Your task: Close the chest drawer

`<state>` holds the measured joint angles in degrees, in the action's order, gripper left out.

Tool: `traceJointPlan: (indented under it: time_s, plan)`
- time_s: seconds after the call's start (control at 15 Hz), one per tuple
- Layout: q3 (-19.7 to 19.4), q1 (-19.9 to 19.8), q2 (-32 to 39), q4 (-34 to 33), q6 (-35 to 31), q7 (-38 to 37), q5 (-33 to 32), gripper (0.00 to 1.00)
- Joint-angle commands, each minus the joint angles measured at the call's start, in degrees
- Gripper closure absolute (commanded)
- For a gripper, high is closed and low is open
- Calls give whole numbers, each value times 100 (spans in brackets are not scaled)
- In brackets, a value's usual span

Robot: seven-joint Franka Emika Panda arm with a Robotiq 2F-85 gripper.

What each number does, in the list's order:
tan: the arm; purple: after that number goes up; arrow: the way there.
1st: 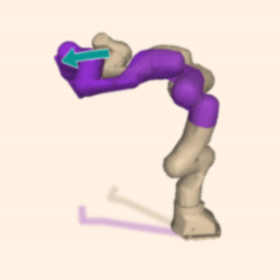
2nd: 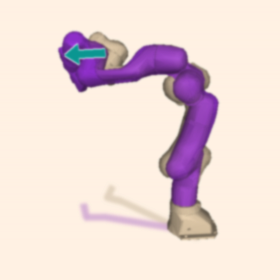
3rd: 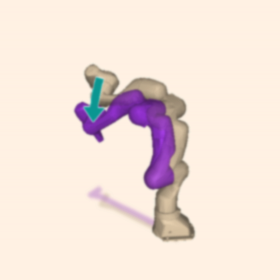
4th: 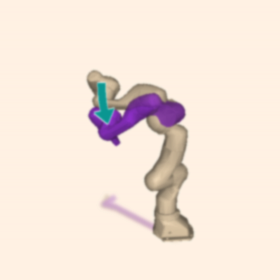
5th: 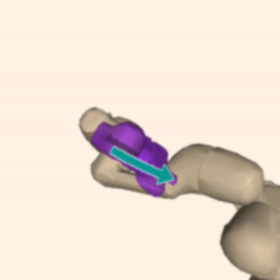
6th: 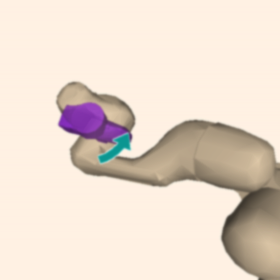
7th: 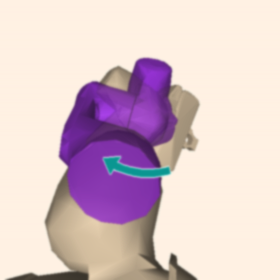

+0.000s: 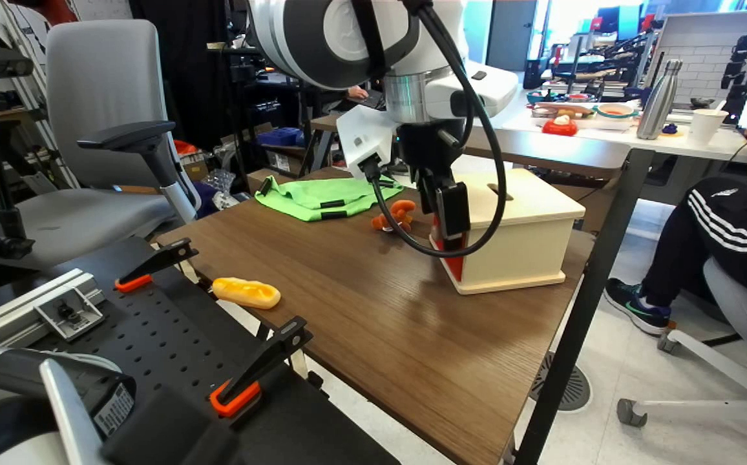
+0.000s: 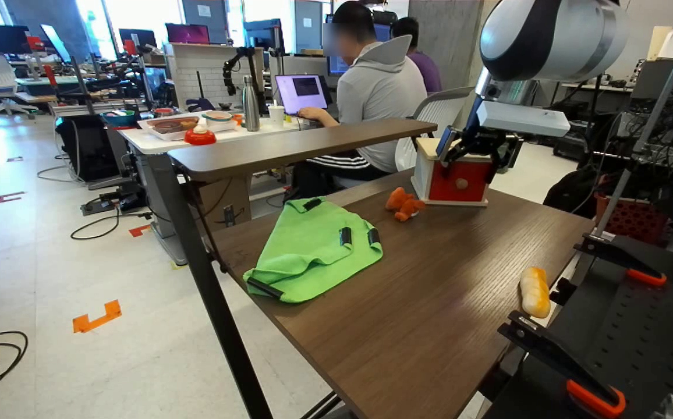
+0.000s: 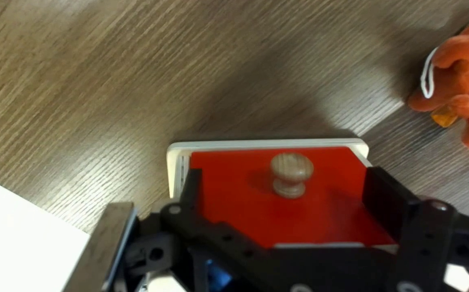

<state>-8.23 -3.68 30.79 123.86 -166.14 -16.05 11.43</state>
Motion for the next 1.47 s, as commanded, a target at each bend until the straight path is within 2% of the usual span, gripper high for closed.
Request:
traceJointPlan:
  time_s: [0.0, 0.2, 0.4, 0.8, 1.13, 1.4]
  plan:
    - [-358, 351, 265, -99, -501, -265, -214, 0]
    - [-482, 514, 335, -34, -555, -269, -270, 0]
    - [-420, 505, 305, 106, -373, -93, -305, 0]
    - [-514, 687, 73, 696, -402, 74, -695, 0]
    - [-469, 791, -312, 1533, -967, 466, -1025, 0]
    - [-302, 748, -774, 2071, -1348, 741, -983, 0]
